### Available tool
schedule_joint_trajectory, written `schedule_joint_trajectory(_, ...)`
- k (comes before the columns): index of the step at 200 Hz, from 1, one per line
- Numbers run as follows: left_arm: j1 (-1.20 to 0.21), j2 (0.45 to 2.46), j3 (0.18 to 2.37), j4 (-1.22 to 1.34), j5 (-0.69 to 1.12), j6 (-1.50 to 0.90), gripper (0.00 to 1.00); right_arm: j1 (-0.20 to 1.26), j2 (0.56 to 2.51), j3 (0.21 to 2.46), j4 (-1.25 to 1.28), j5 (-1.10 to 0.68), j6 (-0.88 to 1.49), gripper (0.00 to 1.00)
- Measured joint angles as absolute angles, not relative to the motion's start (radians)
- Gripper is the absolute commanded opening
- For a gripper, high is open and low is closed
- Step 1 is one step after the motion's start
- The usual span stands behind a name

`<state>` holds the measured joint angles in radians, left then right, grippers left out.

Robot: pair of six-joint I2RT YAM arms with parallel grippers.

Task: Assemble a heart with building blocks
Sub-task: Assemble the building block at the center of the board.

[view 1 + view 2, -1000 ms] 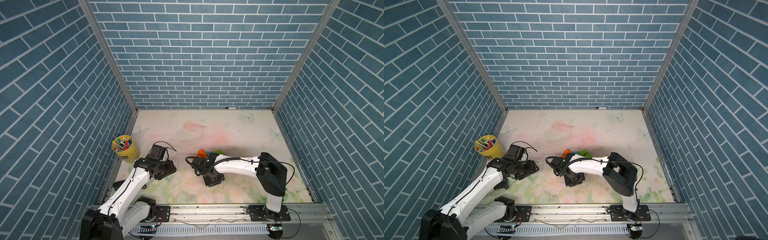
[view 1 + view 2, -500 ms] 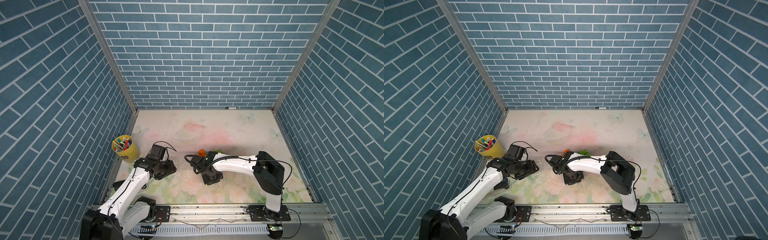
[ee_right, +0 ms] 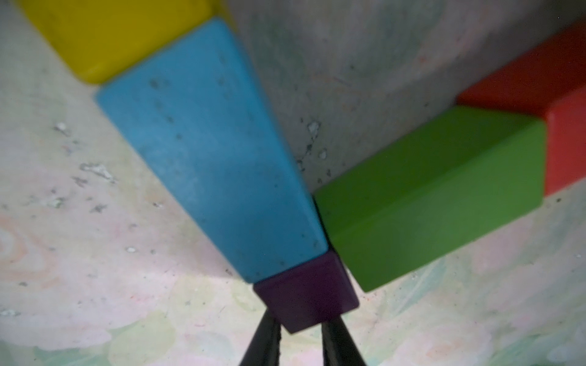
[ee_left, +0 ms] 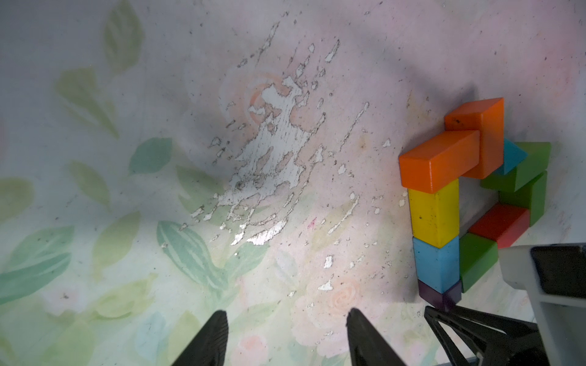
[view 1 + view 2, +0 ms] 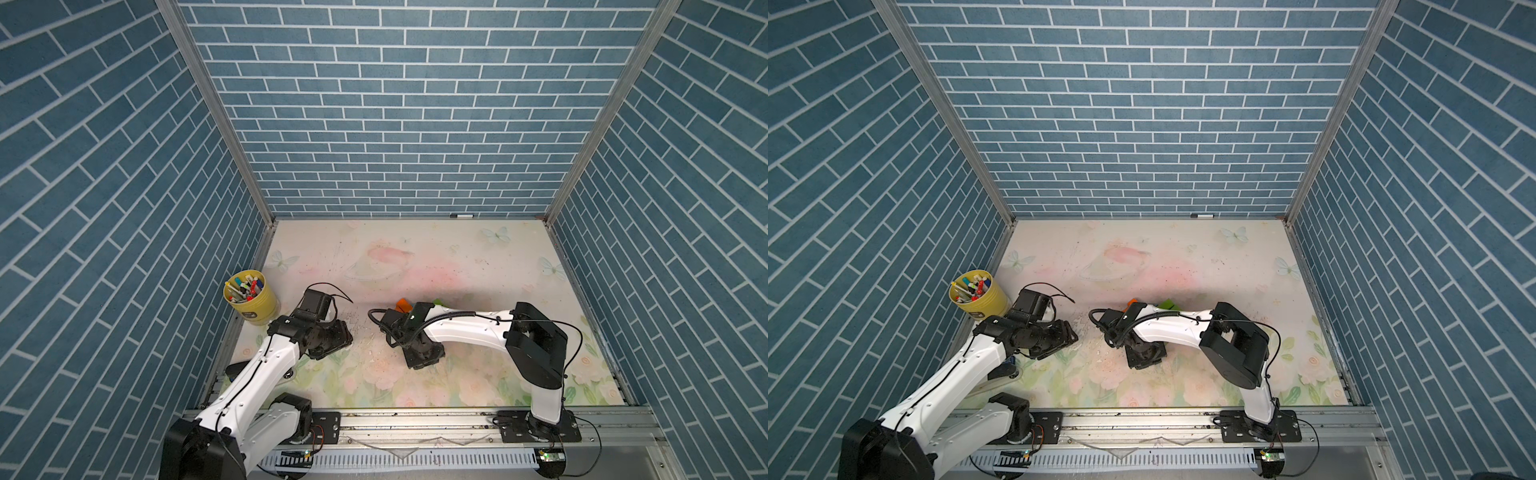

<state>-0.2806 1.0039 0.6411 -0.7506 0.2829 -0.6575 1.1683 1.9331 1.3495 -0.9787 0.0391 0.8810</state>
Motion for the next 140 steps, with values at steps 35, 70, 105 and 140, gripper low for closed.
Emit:
schedule_joint_trajectory(35,-0.281,1.004,0.641,-0.751,0.283,-0.657,0.63,1.169,1.933,1.349,-0.980,0.043,0.881,0.30)
schedule_joint_trajectory(70,-0.281,1.004,0.641,-0.752,0.283,-0.657,0.63,1.185,1.911,1.358,-1.003,0.091,0.873,0.51)
schedule_joint_trajectory(105,-0.281,1.004,0.685,-0.794,0.281,-0.642,0.63,1.205,1.802,1.379,-1.040,0.159,0.879,0.60)
schedule_joint_trajectory(140,-0.281,1.013,0.773,-0.822,0.271,-0.614,0.65,1.199,1.597,1.378,-1.062,0.274,0.877,0.66)
